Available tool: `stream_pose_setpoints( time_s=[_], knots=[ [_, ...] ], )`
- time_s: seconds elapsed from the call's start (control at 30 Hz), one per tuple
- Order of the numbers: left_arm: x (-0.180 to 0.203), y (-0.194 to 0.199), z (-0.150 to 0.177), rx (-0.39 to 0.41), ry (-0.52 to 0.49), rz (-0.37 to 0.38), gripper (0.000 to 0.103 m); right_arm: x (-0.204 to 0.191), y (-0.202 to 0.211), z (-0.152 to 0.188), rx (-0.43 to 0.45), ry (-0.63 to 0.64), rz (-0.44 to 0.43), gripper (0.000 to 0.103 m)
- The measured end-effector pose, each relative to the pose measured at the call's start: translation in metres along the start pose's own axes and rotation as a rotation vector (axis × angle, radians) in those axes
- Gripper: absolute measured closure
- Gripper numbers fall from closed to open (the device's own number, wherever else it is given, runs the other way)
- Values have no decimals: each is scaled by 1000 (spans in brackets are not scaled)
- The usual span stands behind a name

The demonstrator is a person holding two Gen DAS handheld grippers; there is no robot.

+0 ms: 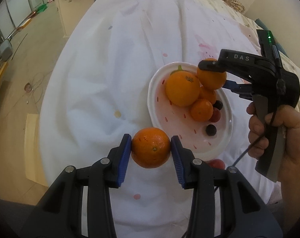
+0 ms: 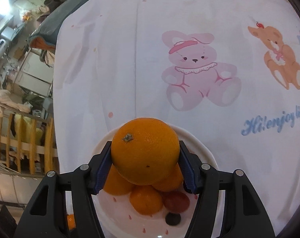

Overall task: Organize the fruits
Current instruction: 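Set the large orange onto the plate fruit and open the right gripper, then lower the tangerine into the plate and open the left gripper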

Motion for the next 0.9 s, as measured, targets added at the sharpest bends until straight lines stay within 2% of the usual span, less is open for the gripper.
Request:
stream_pose_setpoints(
  time_s=[0.23, 0.27, 0.37, 0.43, 0.67, 0.73, 0.9],
  knots=[
    [1, 0, 0, -2, 1, -1, 67, -5, -1, 1, -30, 1, -25, 36],
    [0, 0, -1, 0, 1, -3, 67, -5, 2, 2, -28, 5, -26, 34],
    [-1, -2, -1, 3, 1, -8, 67, -4, 28, 7, 16, 26, -23, 22],
    [1, -4, -2, 0, -3, -13, 67, -3, 45, 14, 36, 42, -19, 22],
    [15, -9, -9, -9, -23, -6, 67, 20, 120, 60, 123, 10, 12, 20],
    [22, -12, -11, 0, -48, -8, 67, 29, 132, 78, 138, -31, -7, 17],
    [41, -25, -15, -3, -100, 8, 66, 46, 142, 107, 129, -139, -40, 17]
  ],
)
Point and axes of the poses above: each gripper's, at about its wrist camera, not at the fingertips, and y roughly against the way its jaws point, x to its right, z to its underside, the point moved 10 cm from there along -y, roughly the way its jaws point, and after that the axes turned 6 degrees about y, right-handed, at the moved point
